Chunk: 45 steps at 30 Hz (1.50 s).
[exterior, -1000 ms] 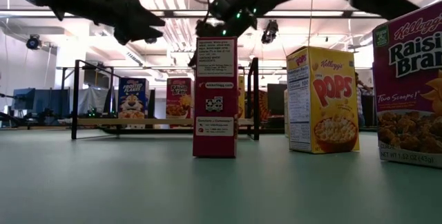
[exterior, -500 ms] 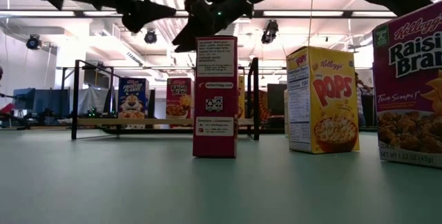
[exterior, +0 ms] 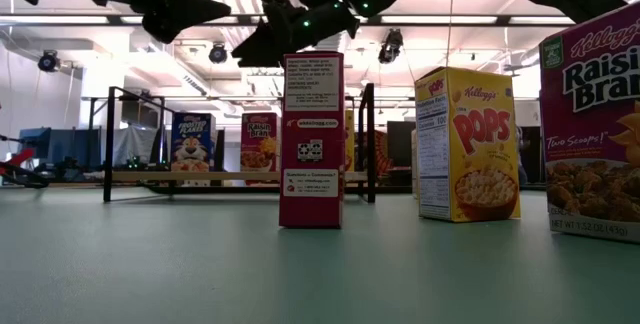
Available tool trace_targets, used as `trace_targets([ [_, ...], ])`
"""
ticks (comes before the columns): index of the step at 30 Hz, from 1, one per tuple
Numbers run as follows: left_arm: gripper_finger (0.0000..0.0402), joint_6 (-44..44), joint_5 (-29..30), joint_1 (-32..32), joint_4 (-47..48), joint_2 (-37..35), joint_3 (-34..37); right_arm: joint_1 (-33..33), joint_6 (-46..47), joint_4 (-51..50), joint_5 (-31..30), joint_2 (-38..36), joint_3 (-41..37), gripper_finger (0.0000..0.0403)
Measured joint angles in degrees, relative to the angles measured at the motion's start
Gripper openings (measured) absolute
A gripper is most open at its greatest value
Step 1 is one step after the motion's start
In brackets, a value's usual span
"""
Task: Stack cereal on shelf
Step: Adjust the blue cereal box
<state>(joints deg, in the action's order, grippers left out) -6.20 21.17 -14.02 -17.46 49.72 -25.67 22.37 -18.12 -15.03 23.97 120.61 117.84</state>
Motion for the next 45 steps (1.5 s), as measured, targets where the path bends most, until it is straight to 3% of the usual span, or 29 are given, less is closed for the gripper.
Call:
trace_targets([
  [6,0.0255,0.7,-3.6,-3.5,3.7,-0.2,0.1,-0.1,-0.5,5.5,-2.3,1.0,0.0,0.0293],
  [10,0.0255,1.5,-3.4,-6.6,6.6,-1.2,0.2,-0.1,0.1,9.3,-7.0,1.9,0.0,0.0292],
  [21,0.0255,4.2,7.5,-9.7,12.4,-13.4,0.2,-0.1,-3.0,5.4,-11.1,0.8,0.0,0.0279],
  [34,0.0255,4.6,27.8,-9.5,16.0,-15.1,0.2,-0.1,-3.6,-5.8,-10.4,-5.1,-0.3,0.0203],
  [39,0.0255,4.5,32.6,-9.3,16.0,-14.3,0.2,-0.2,-3.9,-6.5,-10.0,-7.0,-5.4,0.0178],
  [45,0.0255,4.1,33.0,-6.9,15.9,-14.2,0.2,-0.5,-3.7,5.0,-9.3,-13.9,-19.4,0.0162],
])
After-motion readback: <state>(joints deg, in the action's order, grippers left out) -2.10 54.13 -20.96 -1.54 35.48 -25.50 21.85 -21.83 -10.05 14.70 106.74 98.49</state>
